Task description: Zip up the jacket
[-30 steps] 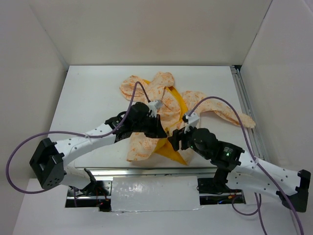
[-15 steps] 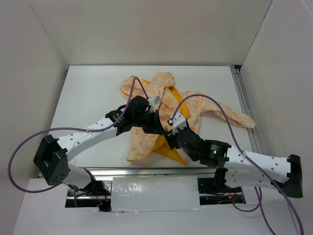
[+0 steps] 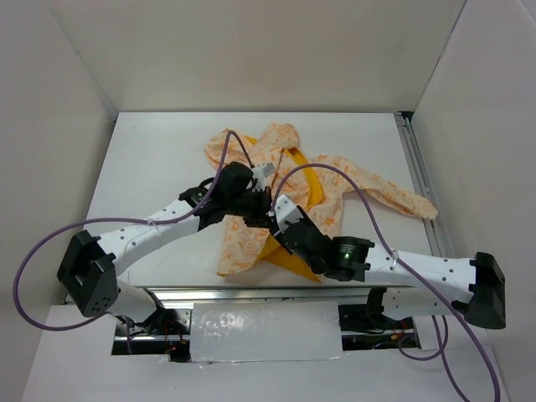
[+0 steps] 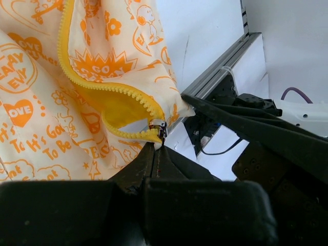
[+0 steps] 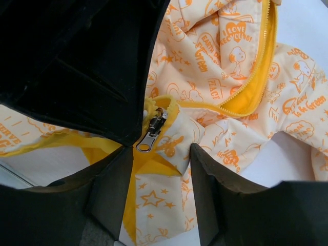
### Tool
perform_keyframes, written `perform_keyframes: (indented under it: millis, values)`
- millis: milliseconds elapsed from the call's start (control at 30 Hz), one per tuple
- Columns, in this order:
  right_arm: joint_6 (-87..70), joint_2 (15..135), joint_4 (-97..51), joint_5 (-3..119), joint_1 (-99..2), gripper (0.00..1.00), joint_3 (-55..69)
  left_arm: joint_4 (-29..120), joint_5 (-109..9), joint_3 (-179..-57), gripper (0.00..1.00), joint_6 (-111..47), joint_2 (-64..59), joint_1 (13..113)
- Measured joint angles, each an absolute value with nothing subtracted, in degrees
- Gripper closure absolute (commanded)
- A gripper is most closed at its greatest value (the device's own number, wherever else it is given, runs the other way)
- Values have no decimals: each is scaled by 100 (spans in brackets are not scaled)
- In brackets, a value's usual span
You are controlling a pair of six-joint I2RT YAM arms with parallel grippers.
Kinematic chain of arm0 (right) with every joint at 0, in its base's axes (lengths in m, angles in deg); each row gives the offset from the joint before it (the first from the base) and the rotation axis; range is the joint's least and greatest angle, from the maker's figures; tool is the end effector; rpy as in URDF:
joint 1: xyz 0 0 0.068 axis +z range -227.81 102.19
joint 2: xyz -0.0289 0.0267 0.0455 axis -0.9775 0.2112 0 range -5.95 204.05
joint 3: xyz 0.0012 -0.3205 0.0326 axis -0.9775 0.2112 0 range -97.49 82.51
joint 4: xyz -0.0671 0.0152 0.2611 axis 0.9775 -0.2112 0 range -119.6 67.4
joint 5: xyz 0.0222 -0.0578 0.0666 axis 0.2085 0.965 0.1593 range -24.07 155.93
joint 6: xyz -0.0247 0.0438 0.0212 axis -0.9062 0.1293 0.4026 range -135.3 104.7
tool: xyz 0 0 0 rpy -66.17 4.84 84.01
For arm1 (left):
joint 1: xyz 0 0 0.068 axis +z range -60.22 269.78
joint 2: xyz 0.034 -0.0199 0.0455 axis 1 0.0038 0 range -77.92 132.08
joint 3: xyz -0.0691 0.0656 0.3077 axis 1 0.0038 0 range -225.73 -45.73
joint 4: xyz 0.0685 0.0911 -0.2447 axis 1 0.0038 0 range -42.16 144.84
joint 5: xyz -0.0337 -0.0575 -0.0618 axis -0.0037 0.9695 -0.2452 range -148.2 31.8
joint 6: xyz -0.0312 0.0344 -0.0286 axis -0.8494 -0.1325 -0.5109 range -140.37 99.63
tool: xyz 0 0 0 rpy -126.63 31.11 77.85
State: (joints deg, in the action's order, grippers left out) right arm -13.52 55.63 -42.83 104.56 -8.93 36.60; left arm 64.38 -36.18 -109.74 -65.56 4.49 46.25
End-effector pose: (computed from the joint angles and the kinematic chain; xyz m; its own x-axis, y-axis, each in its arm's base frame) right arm 0.0986 0.1915 0.3193 -0.2283 -0.5231 -0.8211 -0.5396 0.7700 -0.3405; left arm 0.2275 -0.2351 0.3404 -0.9037 -0.0487 -0.4255 0.3125 0.6042 -0.7330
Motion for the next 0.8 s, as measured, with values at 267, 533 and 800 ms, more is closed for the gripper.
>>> perform_keyframes:
  millis: [267, 533, 800]
  values:
    - [-1422, 5386, -4195, 10319, -886, 63, 3689, 6193, -3493, -10917, 100, -6377, 381, 4649]
    - [-1354, 5087, -4071, 10258, -1000, 73, 3689, 6165, -3493, -10720, 100, -6186, 287, 4643]
    - [-1324, 5078, -4058, 10150, -1072, 69, 3689, 6149, -3493, -10668, 100, -6068, 176, 4606]
